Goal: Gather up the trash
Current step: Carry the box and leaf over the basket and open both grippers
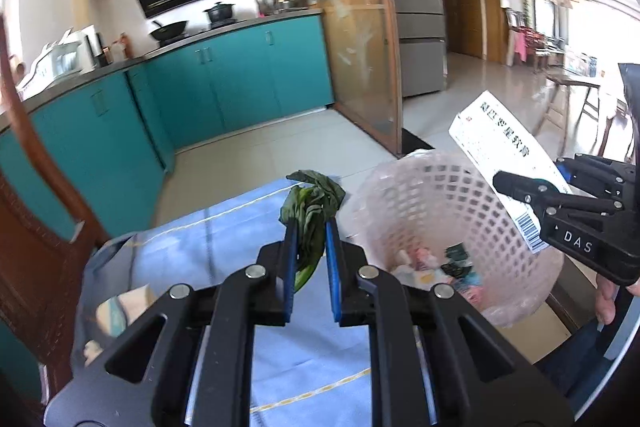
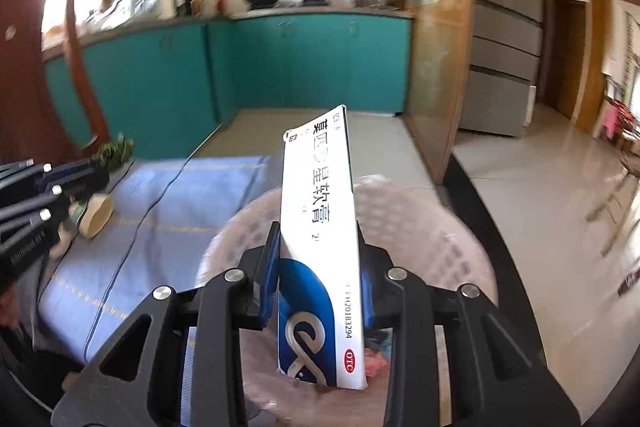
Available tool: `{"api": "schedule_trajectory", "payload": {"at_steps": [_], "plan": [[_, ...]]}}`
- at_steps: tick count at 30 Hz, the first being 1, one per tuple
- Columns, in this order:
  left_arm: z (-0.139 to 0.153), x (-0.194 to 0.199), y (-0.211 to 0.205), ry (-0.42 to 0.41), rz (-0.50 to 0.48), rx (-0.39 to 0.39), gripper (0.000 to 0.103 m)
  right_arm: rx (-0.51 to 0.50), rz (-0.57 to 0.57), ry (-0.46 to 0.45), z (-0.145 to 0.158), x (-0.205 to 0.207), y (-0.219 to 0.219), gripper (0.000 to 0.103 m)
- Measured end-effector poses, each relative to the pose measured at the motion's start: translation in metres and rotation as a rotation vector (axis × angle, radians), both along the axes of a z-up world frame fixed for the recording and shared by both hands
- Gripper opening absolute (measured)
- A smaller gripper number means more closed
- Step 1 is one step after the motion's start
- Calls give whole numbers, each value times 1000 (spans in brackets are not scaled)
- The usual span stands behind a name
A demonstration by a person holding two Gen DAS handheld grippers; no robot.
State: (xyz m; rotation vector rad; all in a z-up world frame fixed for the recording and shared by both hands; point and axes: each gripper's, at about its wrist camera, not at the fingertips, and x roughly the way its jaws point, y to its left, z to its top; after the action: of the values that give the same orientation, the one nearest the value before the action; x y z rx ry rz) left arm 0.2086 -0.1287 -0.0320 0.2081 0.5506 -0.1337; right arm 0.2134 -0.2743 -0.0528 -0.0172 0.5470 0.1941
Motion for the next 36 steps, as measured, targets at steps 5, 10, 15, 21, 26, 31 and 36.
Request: {"api": "schedule_trajectory", "payload": {"at_steps": [5,10,15,21,26,31,36], "plan": [[-7,13,-37,16,-82,-3,15,15,-49,9,-2,-2,-17,33],[-20,26,-69,61,-152,-10,15,-14,-73,53,-11,2,-17,33],[-34,38,-82,102,-171,-15,15,-25,-114,115,-24,8,-27,33],[-45,50,-86,152,-197,-43,15,-29,-128,149,-30,11,-33,33],[-48,53,-88,165,-204,-74,55,-25,-128,165,-32,16,-31,34],[-47,55,-69,166,-154,-97,61,-52,-116,173,-35,20,-23,41],[-48,56,-39,175,-72,-109,69,-72,-107,161,-35,23,-13,62]]}}
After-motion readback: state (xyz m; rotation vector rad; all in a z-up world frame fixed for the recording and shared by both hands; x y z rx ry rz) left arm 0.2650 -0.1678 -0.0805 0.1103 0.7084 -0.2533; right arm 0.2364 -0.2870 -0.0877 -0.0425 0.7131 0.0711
